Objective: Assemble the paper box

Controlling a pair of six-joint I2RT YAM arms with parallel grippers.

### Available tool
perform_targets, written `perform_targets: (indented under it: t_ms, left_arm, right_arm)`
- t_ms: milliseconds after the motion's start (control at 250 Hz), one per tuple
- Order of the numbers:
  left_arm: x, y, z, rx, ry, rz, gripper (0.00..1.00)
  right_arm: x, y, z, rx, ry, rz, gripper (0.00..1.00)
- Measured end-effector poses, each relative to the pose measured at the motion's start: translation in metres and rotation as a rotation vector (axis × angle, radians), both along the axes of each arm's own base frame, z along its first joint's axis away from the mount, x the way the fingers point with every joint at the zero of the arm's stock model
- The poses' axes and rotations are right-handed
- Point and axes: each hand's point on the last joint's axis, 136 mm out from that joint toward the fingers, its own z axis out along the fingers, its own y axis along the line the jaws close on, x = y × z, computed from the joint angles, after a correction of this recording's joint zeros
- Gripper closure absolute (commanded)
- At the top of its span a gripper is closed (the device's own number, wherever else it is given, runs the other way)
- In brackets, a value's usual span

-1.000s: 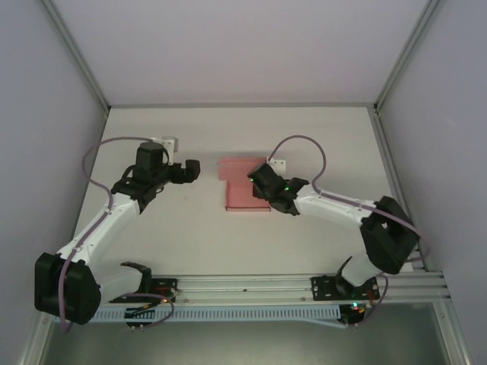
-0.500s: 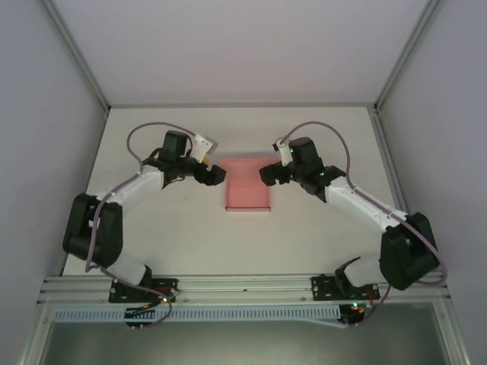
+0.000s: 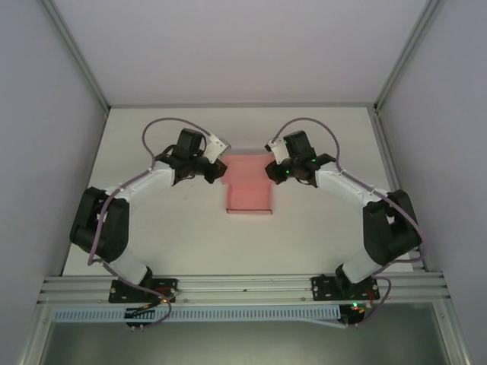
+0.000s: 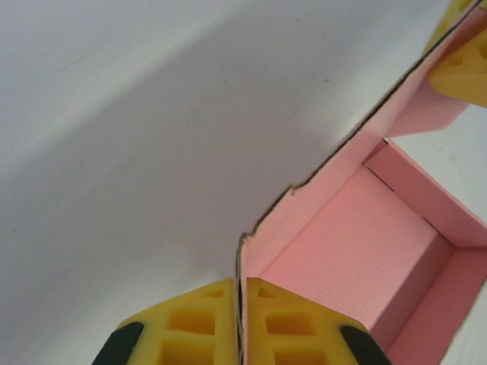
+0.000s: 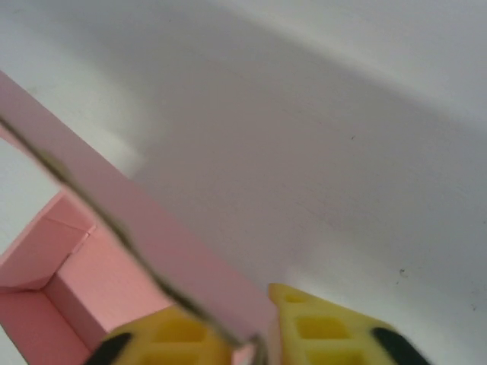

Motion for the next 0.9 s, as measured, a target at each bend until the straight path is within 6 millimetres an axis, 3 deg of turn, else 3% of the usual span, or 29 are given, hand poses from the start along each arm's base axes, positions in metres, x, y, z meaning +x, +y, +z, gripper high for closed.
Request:
perform_targets:
  t_ms: [176,395,659,902]
  left_arm:
    - [0.019,-0.001,0.013,0.044,-0.049,0.207,1.00]
    - [0.042,0.004,0.032,-0.087,-0.064,0.487,1.00]
    - [0.047,0.004,0.019,-0.166,-0.012,0.629,1.00]
    - [0.051,0.006,0.011,-0.244,0.001,0.702,1.00]
  right_arm:
    - [0.005,-0.001,0.012,-0.012,-0.067,-0.083,0.90]
    - [0.023,0.013,0.029,0.081,-0.240,-0.367,0.88]
    - [0.064,0.014,0.019,0.178,-0.333,-0.692,0.84]
    - [0.073,0.020,0.015,0.258,-0.385,-0.768,0.83]
